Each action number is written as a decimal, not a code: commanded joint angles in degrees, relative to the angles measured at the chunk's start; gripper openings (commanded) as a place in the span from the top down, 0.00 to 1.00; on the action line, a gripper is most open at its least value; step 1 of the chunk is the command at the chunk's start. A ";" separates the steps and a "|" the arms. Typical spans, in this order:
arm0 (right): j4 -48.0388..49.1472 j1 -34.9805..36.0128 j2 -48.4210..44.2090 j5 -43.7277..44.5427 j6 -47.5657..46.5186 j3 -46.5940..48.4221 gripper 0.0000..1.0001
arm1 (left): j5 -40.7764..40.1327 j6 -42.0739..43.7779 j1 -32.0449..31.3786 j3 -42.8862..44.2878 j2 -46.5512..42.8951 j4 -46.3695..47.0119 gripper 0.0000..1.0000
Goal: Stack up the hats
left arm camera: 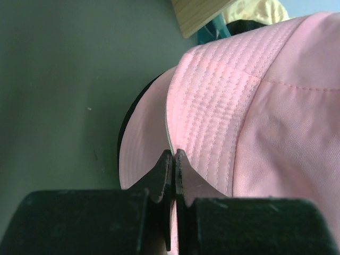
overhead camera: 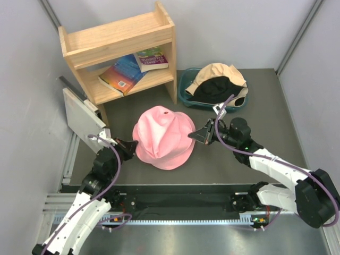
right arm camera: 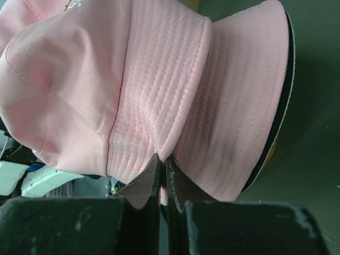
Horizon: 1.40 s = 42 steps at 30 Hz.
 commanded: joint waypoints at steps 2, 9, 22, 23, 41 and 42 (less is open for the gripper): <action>-0.38 0.24 1.05 5.13 -1.40 -0.36 1.00 | -2.39 -0.10 0.32 -4.40 5.19 5.00 1.00; -2.49 -0.02 3.33 10.67 -3.60 -0.62 1.00 | -1.60 0.42 0.32 -6.33 14.85 13.61 1.00; -10.83 -0.46 2.64 21.05 -7.29 -1.86 1.00 | 1.31 0.51 0.32 -9.23 29.10 23.20 1.00; -12.15 -0.37 2.02 22.01 -7.64 -1.86 1.00 | 1.04 0.77 0.32 -8.97 29.28 23.46 1.00; -28.07 -4.94 -11.87 15.17 -12.65 12.37 0.34 | 4.38 25.11 0.58 16.51 53.09 32.86 1.00; -27.55 -6.25 -11.61 14.29 -13.26 13.25 0.33 | 5.08 26.34 0.50 17.47 53.62 33.74 1.00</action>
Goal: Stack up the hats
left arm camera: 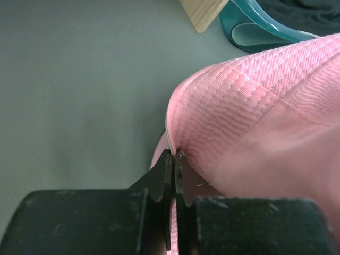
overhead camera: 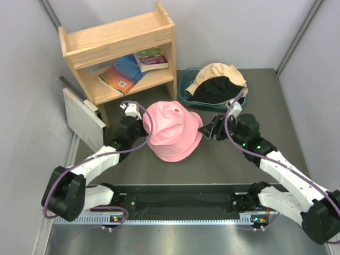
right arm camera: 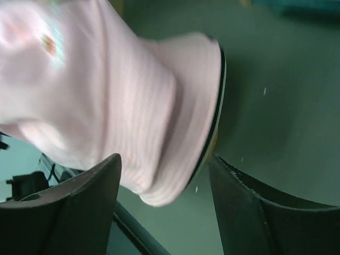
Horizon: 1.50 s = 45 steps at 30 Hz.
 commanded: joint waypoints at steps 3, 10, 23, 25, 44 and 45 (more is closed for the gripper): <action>2.92 -6.07 1.12 -5.88 -3.59 10.21 0.32 | 1.92 8.54 0.78 6.12 4.34 4.51 1.00; 17.60 -8.10 12.72 -16.69 4.05 10.74 0.31 | 2.97 8.55 1.31 7.89 7.07 6.44 1.00; 31.66 -8.10 16.69 -20.57 16.36 0.64 0.25 | 4.64 6.00 1.49 5.43 6.11 9.87 1.00; 32.98 -8.10 17.39 -21.53 17.15 -0.33 0.25 | 4.64 5.82 1.49 5.43 6.28 10.40 1.00; 52.77 -7.84 25.83 -18.47 29.74 -8.14 1.00 | 6.15 4.15 1.57 1.03 5.23 16.29 1.00; 51.55 -7.92 24.87 -16.29 28.77 -8.59 1.00 | 5.79 4.24 1.66 0.86 4.88 15.68 1.00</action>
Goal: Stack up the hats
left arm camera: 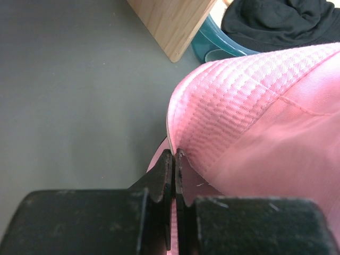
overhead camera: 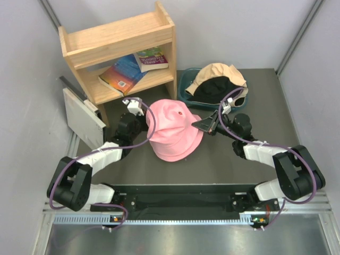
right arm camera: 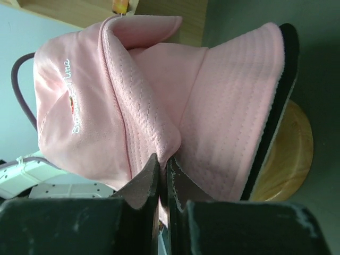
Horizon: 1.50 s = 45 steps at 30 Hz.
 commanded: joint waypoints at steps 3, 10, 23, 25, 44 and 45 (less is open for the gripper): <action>-4.59 -0.38 -3.42 8.63 -5.33 -3.20 1.00 | -2.78 -0.46 0.79 -1.75 -2.75 2.23 1.00; -16.30 -0.38 -8.70 13.92 -13.51 -5.04 1.00 | -4.63 -2.30 1.67 -5.00 -5.21 1.00 1.00; -18.50 0.23 -8.89 13.57 -16.15 -2.67 1.00 | -5.70 -11.95 1.67 -5.52 -31.92 -19.49 0.21; -17.89 0.23 -7.57 13.57 -16.50 -2.41 1.00 | -3.16 -14.60 1.67 -10.15 -35.88 -17.30 0.25; -19.55 0.23 0.52 13.13 -20.98 5.85 1.00 | 6.35 -25.51 1.76 -27.85 -39.59 5.91 0.37; -19.82 0.23 0.43 13.13 -20.98 5.85 1.00 | 6.43 -25.51 1.67 -27.94 -39.32 6.00 0.37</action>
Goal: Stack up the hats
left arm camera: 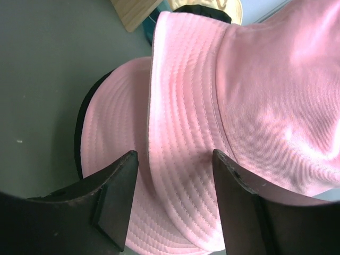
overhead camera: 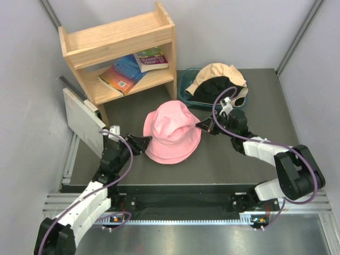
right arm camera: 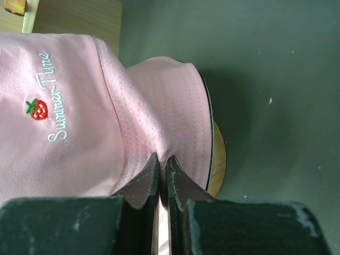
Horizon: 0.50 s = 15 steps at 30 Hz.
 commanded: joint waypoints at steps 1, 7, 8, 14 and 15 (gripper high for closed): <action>-1.46 0.06 0.17 2.18 -2.32 2.23 1.00 | 1.45 -2.87 0.07 -1.41 0.92 7.88 0.40; -1.64 0.15 -0.35 2.53 -2.23 1.87 1.00 | 1.28 -4.71 0.07 -3.51 2.41 12.18 0.74; -1.64 0.06 -0.44 2.62 -2.14 1.70 1.00 | 0.84 -5.06 0.07 -3.95 2.59 12.71 0.79; -2.34 0.15 -1.32 2.71 -2.23 1.17 1.00 | 0.22 -6.82 0.07 -5.19 3.91 15.43 1.00; -2.43 0.23 -1.41 2.71 -2.23 1.08 1.00 | 0.22 -6.91 0.07 -5.27 4.26 15.88 1.00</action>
